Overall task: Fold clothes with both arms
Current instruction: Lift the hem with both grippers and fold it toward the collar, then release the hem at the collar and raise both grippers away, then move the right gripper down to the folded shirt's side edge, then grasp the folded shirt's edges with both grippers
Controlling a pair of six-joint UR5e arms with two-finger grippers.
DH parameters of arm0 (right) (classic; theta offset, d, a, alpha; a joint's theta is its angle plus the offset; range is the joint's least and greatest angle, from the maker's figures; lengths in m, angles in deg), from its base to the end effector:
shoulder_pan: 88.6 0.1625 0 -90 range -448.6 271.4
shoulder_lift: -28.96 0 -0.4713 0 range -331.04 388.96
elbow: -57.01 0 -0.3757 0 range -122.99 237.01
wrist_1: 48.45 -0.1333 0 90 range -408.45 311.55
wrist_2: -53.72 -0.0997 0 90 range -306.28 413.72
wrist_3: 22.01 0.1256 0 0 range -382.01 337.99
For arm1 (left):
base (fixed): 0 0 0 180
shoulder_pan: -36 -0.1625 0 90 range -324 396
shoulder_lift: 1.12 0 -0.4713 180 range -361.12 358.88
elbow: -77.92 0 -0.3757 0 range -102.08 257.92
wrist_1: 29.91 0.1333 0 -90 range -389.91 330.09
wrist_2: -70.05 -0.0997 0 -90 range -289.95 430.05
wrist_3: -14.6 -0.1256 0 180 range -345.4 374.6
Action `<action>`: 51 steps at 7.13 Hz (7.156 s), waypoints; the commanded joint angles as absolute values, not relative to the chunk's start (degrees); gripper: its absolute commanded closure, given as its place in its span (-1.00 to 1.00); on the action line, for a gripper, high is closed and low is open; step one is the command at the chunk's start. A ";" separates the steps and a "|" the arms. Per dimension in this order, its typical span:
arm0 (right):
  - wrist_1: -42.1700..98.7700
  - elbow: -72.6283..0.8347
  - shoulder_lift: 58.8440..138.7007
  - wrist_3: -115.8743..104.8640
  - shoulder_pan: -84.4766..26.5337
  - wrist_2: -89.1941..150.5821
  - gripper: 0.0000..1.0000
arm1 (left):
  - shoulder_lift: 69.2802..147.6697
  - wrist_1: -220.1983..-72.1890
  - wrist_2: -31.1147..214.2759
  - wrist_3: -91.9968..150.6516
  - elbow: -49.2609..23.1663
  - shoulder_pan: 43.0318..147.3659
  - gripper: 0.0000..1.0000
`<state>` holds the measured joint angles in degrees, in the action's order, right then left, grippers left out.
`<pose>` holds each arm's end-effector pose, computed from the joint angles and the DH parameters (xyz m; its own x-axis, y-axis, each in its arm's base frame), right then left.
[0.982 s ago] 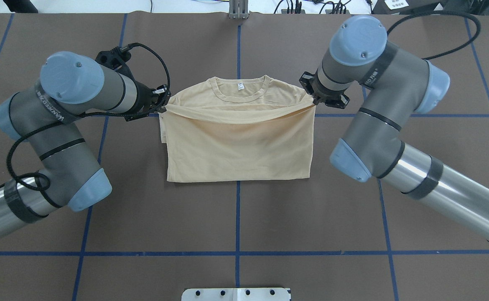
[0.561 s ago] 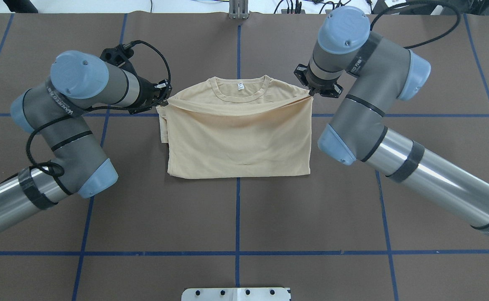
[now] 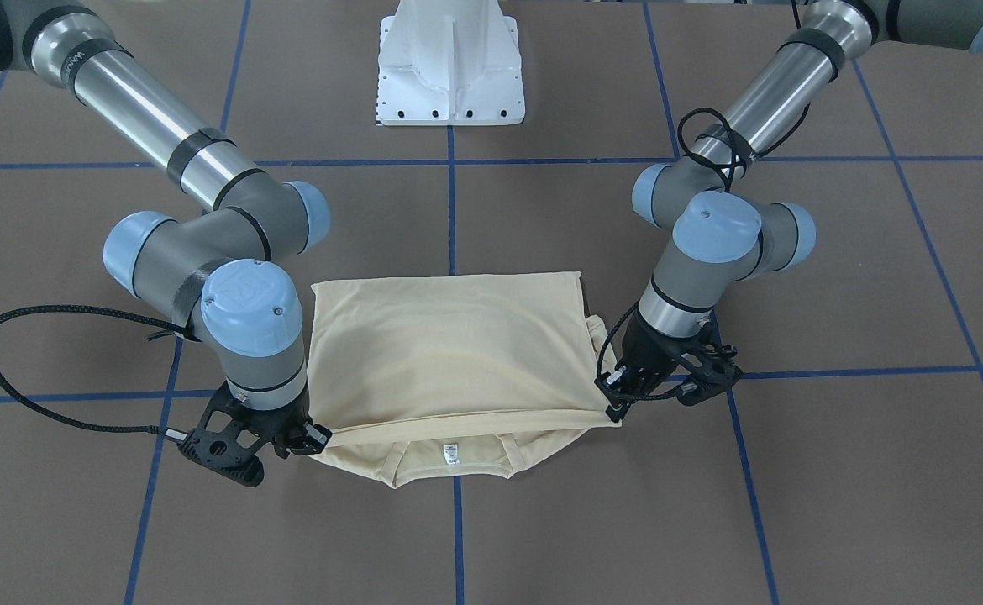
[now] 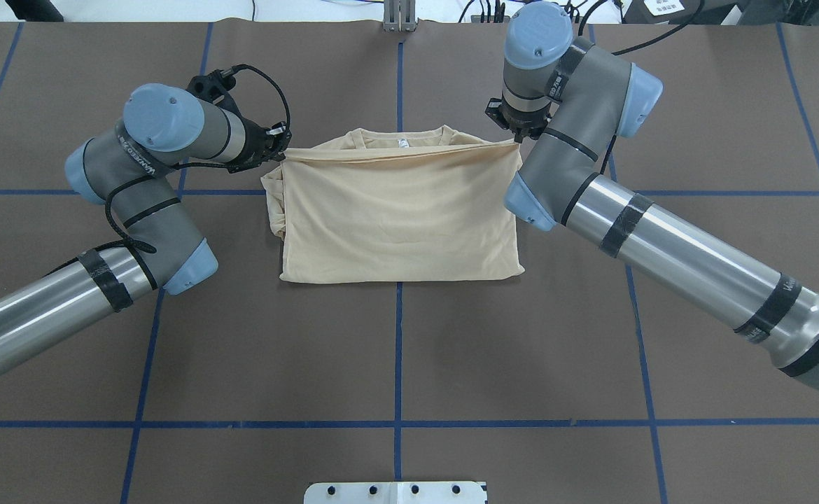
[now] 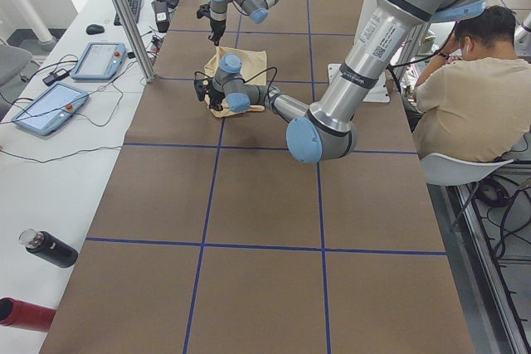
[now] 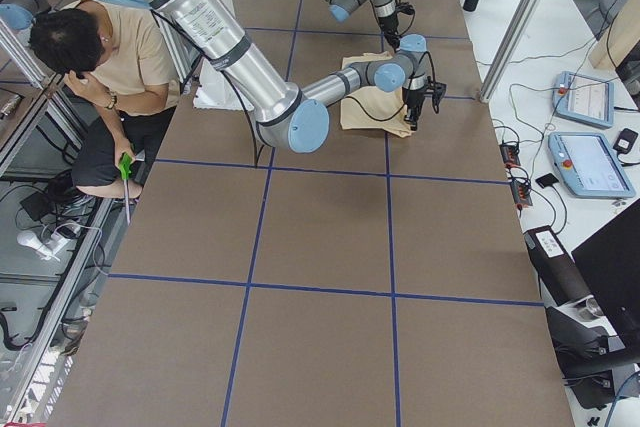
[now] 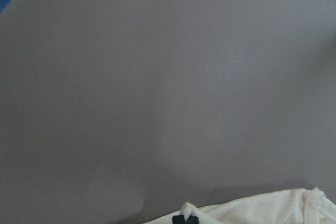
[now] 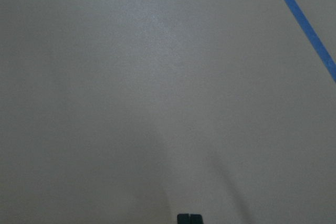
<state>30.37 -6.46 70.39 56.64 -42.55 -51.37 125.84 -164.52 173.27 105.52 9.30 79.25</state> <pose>-0.5185 -0.6828 0.3802 0.6866 0.4384 0.5800 -0.4702 0.8762 -0.1057 0.5117 -0.6249 0.4125 0.3537 -0.3541 -0.8657 0.5282 0.8395 -0.1276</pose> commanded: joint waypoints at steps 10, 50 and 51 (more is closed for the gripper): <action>27.75 -4.49 68.08 57.53 -41.68 -51.49 -0.58 | 126.50 -166.06 173.75 106.00 10.61 81.16 0.04; 31.40 -71.84 110.83 90.42 -66.03 -38.65 -1.00 | 116.83 -144.09 171.21 111.10 -21.48 55.34 -0.39; 37.36 -70.88 106.44 90.32 -65.58 -38.66 -1.00 | 116.83 -144.08 171.21 111.54 -21.57 55.25 -0.31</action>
<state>31.28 -72.19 111.61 91.42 -66.89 -38.46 116.75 -144.12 171.43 111.19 -21.56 55.48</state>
